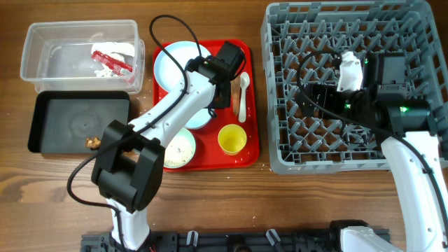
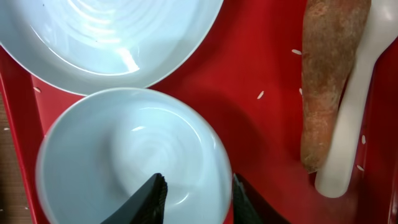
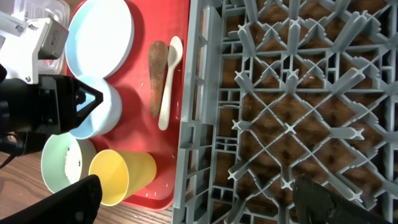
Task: Sort waste into correct bins and load items into the dishwasher rack
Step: 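Return the light-blue bowl to the red tray and grasp the green bowl, then lift the green rice bowl and carry it toward the black tray, then tip the green bowl over the black tray to pour out the rice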
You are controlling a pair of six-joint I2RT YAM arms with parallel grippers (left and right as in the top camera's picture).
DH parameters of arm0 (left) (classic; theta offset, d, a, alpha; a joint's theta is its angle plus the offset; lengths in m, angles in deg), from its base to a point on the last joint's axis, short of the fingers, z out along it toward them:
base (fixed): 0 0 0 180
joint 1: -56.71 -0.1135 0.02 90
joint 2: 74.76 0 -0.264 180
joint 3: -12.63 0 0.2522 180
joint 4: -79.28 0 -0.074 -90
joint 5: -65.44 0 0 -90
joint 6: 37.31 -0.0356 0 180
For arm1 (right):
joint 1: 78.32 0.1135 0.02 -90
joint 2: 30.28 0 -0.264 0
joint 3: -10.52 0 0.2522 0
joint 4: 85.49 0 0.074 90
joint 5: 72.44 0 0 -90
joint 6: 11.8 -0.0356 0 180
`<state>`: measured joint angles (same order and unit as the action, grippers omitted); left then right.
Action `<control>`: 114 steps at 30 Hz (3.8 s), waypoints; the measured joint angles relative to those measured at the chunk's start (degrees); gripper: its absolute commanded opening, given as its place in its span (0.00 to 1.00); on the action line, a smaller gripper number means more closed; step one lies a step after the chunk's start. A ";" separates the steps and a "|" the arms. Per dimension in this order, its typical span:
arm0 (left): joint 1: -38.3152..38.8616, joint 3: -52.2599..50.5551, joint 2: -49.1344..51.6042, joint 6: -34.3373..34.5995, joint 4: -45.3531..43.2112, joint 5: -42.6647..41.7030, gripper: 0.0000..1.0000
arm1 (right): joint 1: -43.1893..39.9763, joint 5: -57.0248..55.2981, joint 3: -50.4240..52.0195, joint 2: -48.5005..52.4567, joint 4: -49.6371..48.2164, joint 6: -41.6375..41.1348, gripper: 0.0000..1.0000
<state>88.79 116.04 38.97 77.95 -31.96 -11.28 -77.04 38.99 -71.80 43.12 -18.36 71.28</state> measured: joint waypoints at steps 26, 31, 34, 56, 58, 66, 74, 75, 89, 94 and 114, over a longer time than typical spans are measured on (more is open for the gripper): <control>-5.33 -13.53 -3.15 7.41 11.28 -10.19 0.38 | 0.00 0.00 0.00 0.00 0.22 0.02 1.00; -5.33 -13.53 -3.15 6.01 9.40 -10.45 0.33 | 0.00 0.00 0.00 0.00 0.22 0.02 1.00; -5.33 -13.51 -3.15 5.46 10.38 -10.64 0.34 | 0.00 0.00 0.00 0.00 0.20 0.02 1.00; -5.11 -18.82 -12.04 4.20 1.62 -18.16 0.38 | 0.00 0.00 0.00 0.00 -0.24 0.00 1.00; -5.05 -20.06 -12.04 4.46 1.25 -18.36 0.36 | 0.00 0.00 0.00 0.00 -0.24 0.00 1.00; -5.01 -24.74 -12.04 5.46 -4.44 -18.80 0.10 | 0.00 0.00 0.00 0.00 -0.90 0.00 1.00; -5.01 -25.42 -12.07 5.51 -4.70 -18.75 0.04 | 0.00 0.00 0.00 0.00 -1.16 0.00 1.00; -5.01 -25.42 -12.07 5.51 -4.68 -18.73 0.04 | 0.00 0.00 0.00 0.00 -1.16 0.00 1.00; -9.70 -12.92 -13.00 3.48 11.85 -20.02 0.04 | 0.00 0.00 0.00 0.00 -1.73 0.00 1.00; -13.18 -8.98 -15.47 0.74 13.25 -21.49 0.04 | 0.00 0.00 0.00 0.00 -1.75 0.00 1.00; -52.00 -8.90 -16.55 -13.88 4.31 -43.50 0.04 | 0.00 0.00 0.00 0.00 -2.84 0.00 1.00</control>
<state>36.79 107.14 22.42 64.07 -27.65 -54.78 -77.04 38.99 -71.80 43.12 -21.21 71.28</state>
